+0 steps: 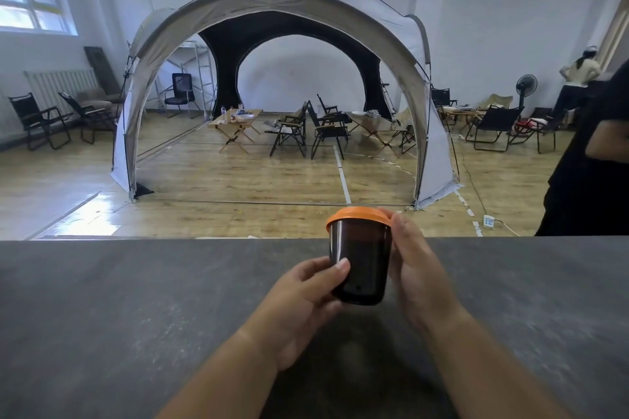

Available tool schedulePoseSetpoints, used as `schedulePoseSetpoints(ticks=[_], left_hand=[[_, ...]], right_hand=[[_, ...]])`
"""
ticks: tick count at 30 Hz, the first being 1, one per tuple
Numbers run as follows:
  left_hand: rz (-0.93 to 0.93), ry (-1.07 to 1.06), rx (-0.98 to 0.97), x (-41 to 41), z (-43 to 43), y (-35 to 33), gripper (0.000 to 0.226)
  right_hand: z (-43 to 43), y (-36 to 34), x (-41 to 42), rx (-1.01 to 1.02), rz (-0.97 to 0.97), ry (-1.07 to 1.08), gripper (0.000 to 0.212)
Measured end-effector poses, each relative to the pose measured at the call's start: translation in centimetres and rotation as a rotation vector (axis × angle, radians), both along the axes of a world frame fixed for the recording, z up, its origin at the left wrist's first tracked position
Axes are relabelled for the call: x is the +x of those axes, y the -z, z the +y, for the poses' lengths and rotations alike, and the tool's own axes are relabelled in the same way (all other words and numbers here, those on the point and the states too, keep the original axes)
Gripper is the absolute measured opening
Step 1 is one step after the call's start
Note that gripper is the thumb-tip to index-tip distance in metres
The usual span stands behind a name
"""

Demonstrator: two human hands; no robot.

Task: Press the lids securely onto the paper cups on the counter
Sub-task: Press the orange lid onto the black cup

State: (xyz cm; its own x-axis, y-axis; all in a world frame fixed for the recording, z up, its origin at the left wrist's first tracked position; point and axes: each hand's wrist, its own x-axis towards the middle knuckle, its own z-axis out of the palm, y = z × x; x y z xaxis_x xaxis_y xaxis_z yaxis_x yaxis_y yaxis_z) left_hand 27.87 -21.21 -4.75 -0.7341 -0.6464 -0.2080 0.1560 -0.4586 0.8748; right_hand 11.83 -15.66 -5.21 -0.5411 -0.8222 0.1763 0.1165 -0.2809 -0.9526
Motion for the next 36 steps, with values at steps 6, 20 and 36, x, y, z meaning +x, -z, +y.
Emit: schedulePoseSetpoints(ticks=[6, 20, 36], left_hand=[[-0.06, 0.151, 0.076, 0.32, -0.14, -0.13, 0.044], [0.004, 0.156, 0.099, 0.25, -0.02, -0.21, 0.047], [0.011, 0.003, 0.008, -0.14, 0.24, -0.03, 0.057]], right_hand=[[-0.29, 0.25, -0.25, -0.055, -0.127, -0.001, 0.058], [-0.49, 0.64, -0.31, -0.014, -0.264, -0.103, 0.071], [-0.15, 0.39, 0.05, 0.005, -0.151, -0.093, 0.071]])
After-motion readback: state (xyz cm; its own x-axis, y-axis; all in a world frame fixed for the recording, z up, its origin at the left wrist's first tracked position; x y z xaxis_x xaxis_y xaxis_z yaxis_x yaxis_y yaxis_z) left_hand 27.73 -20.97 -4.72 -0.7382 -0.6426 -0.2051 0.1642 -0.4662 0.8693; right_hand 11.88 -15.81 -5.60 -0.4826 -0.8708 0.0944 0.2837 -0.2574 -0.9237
